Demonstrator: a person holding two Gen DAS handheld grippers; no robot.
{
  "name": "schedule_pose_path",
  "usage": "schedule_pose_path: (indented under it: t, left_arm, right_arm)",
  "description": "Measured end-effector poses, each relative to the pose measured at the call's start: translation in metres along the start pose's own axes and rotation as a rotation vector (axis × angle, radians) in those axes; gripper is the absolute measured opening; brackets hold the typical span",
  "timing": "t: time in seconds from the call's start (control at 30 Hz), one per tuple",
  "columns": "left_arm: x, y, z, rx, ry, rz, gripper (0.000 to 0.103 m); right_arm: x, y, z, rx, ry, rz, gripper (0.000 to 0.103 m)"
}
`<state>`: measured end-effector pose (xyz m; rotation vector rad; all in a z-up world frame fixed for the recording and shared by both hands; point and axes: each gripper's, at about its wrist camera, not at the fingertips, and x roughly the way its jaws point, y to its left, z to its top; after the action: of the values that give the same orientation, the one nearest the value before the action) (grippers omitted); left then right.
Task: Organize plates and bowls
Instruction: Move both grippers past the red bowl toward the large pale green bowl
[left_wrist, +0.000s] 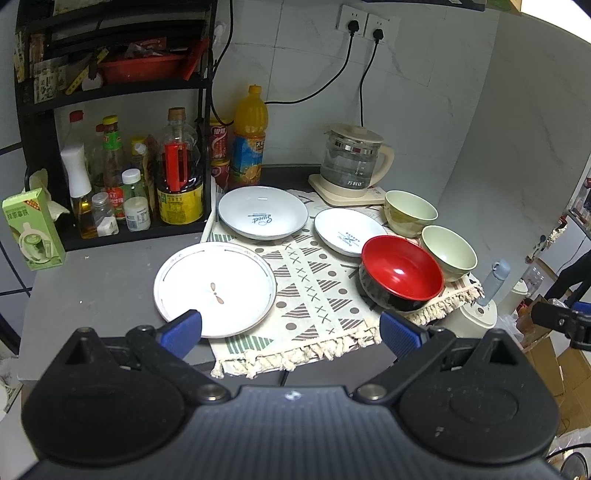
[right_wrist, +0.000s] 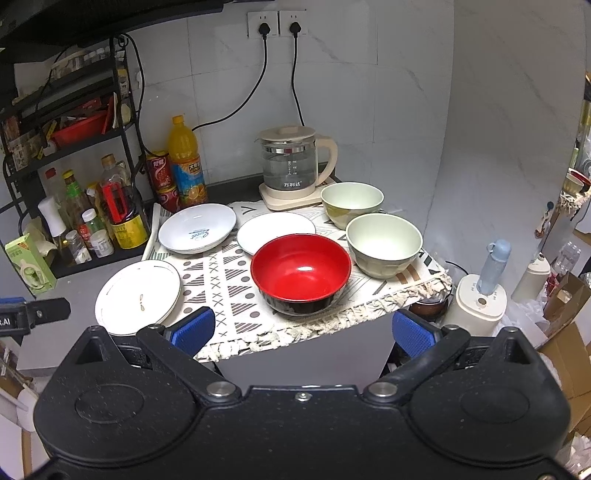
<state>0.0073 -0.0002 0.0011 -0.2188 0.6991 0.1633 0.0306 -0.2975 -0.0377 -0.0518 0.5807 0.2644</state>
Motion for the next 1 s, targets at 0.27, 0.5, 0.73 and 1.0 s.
schedule_pose_path:
  t: [0.27, 0.5, 0.73, 1.0]
  left_arm:
    - [0.012, -0.012, 0.021, -0.005, 0.011, 0.012, 0.101]
    - [0.039, -0.013, 0.041, -0.018, 0.021, 0.010, 0.101]
    - [0.086, -0.021, 0.068, 0.006, 0.029, -0.014, 0.101]
    - [0.151, -0.035, 0.109, 0.037, 0.046, -0.052, 0.101]
  right_arm:
    - [0.011, -0.010, 0.012, 0.017, 0.007, 0.039, 0.103]
    - [0.032, -0.013, 0.026, 0.015, 0.014, 0.039, 0.103]
    - [0.069, -0.025, 0.046, 0.042, -0.001, 0.021, 0.103]
    - [0.117, -0.048, 0.065, 0.099, 0.044, -0.051, 0.103]
